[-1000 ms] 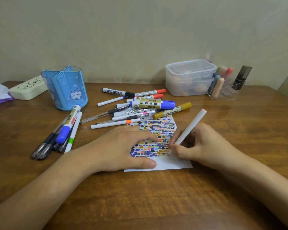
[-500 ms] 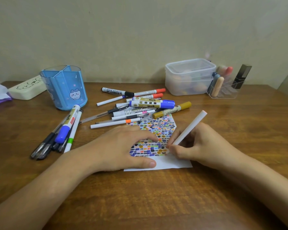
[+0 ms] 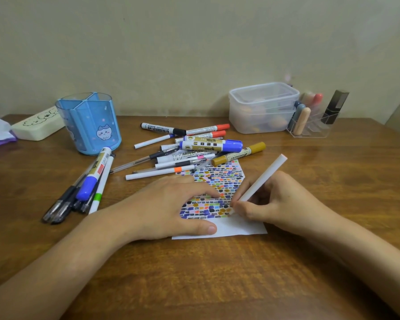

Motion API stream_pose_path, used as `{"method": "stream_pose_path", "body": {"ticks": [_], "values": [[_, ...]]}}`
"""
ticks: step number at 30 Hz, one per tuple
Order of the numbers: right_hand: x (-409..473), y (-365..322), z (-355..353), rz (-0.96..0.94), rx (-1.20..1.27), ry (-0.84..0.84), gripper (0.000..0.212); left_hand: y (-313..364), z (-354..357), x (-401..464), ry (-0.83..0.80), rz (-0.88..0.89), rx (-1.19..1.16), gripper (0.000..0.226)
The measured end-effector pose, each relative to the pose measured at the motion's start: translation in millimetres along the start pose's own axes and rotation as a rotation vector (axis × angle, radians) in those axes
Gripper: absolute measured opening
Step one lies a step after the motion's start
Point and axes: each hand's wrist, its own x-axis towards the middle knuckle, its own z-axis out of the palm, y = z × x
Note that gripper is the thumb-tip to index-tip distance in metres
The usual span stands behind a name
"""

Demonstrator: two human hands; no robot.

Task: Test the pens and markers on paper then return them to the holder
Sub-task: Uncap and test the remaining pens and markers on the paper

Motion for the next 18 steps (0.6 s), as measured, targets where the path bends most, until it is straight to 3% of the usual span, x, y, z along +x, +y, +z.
{"method": "stream_pose_path", "body": {"ticks": [12,18], "values": [[-0.3,-1.8,0.6,0.01,-0.007,-0.014,0.014,-5.1,3.1,1.3,0.031,0.028,0.002,0.064],[0.9,-0.5,-2.0,0.062,0.076,0.023,0.013,-3.0,3.3,0.2,0.064,0.036,-0.027,0.042]]}}
